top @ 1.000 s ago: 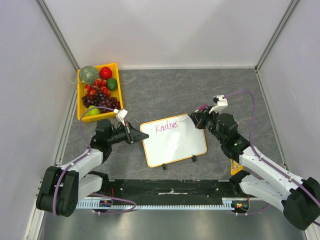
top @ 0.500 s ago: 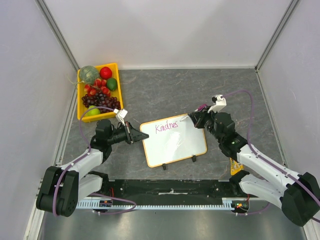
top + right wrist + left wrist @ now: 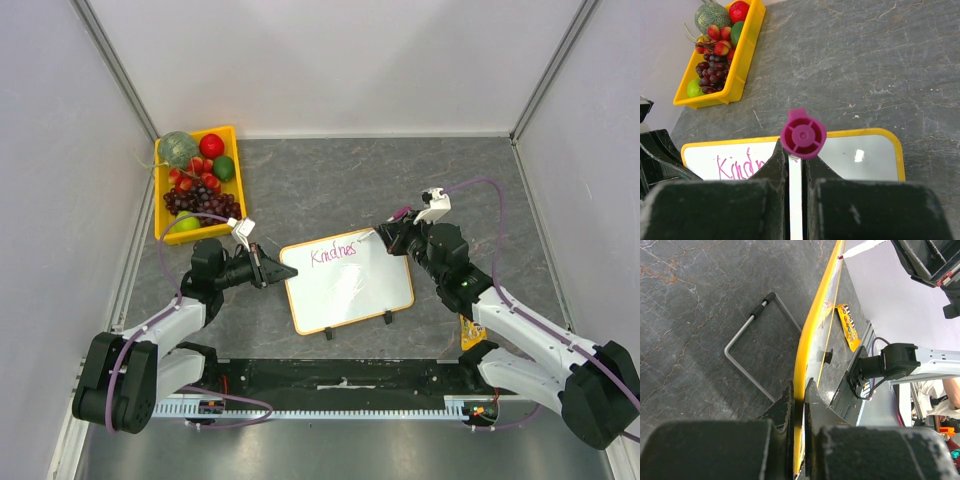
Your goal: Write a sentence on the whiteboard
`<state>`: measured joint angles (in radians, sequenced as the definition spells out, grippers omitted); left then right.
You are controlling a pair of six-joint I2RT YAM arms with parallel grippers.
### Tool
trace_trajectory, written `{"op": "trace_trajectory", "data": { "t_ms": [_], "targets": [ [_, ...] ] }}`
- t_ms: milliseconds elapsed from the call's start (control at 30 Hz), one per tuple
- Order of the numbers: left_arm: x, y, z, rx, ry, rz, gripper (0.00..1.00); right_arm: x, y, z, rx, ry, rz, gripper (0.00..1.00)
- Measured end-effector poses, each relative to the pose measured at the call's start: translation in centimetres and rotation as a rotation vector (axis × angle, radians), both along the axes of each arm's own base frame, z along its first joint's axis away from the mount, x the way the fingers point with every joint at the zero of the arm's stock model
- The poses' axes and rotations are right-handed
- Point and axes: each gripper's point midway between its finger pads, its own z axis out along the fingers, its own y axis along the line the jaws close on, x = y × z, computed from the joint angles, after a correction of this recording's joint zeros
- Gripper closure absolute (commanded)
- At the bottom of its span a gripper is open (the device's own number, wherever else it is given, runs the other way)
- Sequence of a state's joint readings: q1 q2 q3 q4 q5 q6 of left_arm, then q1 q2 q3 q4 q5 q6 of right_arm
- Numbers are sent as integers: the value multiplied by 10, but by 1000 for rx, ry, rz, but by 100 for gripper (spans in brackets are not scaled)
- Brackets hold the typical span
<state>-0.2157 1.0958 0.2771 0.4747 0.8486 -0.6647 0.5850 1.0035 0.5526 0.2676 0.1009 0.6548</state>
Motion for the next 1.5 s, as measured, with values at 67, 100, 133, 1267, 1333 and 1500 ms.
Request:
{"op": "trace_trajectory", "data": {
  "t_ms": [67,100,133,1267,1333,1500],
  "targets": [
    [0,0,0,0,0,0,98,0,0,0,1,0,3,100],
    [0,0,0,0,0,0,98,-1,1,0,1,1,8,100],
    [0,0,0,0,0,0,98,-1,2,0,1,2,11,100],
    [0,0,0,0,0,0,98,-15,-5,-11,-28,19,33,100],
    [0,0,0,0,0,0,98,-16,-4,-11,-27,19,38,100],
    [0,0,0,0,0,0,98,-15,-1,-11,-23,18,50,100]
  ]
}}
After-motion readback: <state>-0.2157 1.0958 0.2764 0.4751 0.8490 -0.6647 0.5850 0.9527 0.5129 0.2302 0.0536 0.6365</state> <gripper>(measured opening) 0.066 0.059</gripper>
